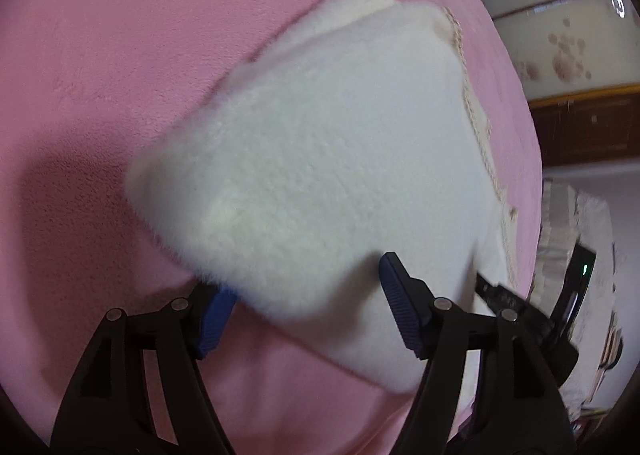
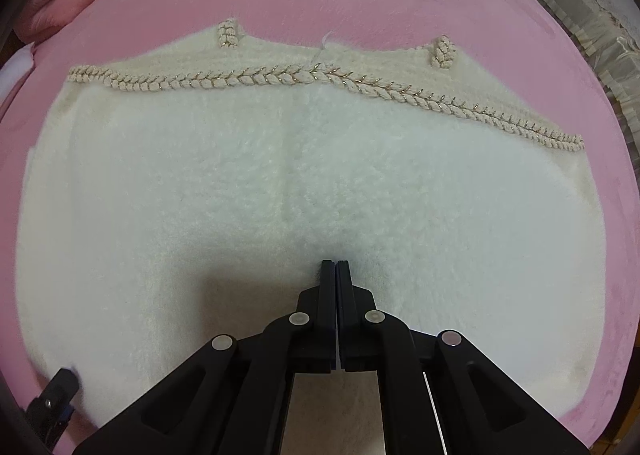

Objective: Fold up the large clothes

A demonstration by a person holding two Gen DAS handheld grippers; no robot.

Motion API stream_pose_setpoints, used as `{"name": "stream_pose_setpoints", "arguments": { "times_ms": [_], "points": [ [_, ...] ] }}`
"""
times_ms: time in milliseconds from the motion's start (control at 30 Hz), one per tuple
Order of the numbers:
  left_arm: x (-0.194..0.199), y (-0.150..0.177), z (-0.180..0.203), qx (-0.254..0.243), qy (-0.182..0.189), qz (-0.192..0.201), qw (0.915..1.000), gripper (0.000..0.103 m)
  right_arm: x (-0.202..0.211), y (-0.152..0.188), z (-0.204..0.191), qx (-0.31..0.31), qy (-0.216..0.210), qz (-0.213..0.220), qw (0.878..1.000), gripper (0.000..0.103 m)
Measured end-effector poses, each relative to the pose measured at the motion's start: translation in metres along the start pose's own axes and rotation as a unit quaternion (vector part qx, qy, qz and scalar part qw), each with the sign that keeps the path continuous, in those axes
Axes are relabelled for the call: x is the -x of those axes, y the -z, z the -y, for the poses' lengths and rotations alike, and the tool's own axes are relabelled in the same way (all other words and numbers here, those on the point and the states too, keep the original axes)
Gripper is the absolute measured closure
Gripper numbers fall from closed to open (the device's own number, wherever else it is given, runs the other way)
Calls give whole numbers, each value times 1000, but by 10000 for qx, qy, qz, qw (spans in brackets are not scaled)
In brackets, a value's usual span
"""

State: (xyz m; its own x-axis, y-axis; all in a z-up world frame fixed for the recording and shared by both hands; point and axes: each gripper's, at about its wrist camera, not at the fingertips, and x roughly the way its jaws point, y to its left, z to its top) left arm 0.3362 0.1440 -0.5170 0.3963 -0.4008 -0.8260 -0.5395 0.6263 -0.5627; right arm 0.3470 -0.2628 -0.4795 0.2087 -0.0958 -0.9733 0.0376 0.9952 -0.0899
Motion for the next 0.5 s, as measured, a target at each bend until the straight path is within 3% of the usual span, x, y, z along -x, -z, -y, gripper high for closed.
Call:
{"name": "stream_pose_setpoints", "arguments": {
  "times_ms": [233,367,400,500],
  "points": [
    [-3,-19,-14,270,304,191,9990,37,-5,1,3,-31,-120,95,9999,100],
    [-12,-28,-3,324,117,375,9987,38,-2,6,14,-45,-255,124,9996,100],
    [-11,-28,0,279,33,439,9986,40,-2,6,17,-73,-291,142,9994,100],
    [2,-19,13,-10,-248,774,9967,65,-2,9,25,-141,-325,194,9992,100]
  ]
}}
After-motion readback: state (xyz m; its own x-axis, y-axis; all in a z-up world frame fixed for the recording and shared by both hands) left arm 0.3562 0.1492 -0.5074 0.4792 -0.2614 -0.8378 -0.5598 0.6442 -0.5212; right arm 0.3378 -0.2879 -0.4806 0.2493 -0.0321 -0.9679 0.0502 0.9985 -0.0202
